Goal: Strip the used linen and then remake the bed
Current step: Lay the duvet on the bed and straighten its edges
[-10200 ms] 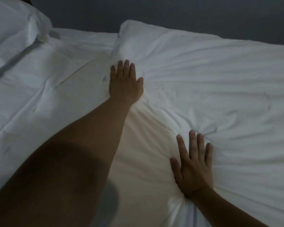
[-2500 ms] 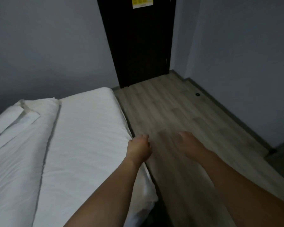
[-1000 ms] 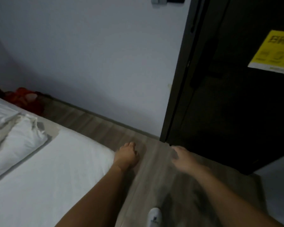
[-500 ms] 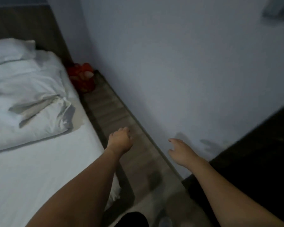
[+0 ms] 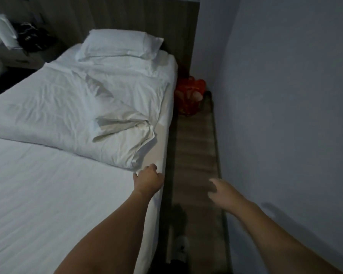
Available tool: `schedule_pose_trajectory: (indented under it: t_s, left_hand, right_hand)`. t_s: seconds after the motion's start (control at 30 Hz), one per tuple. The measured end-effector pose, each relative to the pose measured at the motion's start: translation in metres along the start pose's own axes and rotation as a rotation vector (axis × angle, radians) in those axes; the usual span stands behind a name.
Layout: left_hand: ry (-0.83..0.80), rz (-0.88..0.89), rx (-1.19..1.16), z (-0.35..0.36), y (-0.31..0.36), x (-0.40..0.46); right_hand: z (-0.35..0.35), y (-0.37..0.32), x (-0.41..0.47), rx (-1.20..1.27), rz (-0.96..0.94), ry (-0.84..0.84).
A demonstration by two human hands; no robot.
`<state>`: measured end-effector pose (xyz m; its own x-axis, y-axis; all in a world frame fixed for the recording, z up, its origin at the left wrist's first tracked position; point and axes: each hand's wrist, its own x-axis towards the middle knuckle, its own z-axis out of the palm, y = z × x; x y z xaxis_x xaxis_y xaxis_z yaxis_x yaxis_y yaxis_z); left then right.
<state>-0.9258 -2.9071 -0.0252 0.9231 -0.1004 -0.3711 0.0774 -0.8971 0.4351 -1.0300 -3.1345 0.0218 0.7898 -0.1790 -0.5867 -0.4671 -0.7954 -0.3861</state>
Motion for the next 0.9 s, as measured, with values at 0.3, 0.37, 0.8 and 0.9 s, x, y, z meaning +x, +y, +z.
schedule_pose_trajectory:
  t_s: [0.3,0.37,0.8,0.9]
  left_hand:
    - [0.13,-0.429,-0.548,-0.044,0.011,0.159]
    - [0.186,-0.509,-0.639,-0.052,0.002,0.192]
    - [0.664,-1.037,-1.384,-0.108,-0.064,0.323]
    - [0.709,-1.098,-1.529,-0.099,-0.081,0.36]
  right_hand:
    - [-0.111,-0.088,0.205,-0.211,-0.177,-0.102]
    - [-0.121,-0.124,0.258,-0.225,-0.27,-0.14]
    - [-0.116,-0.446,0.472,-0.92,-1.114,-0.319]
    - [-0.076,-0.512,0.499,-1.084,-1.43,-0.278]
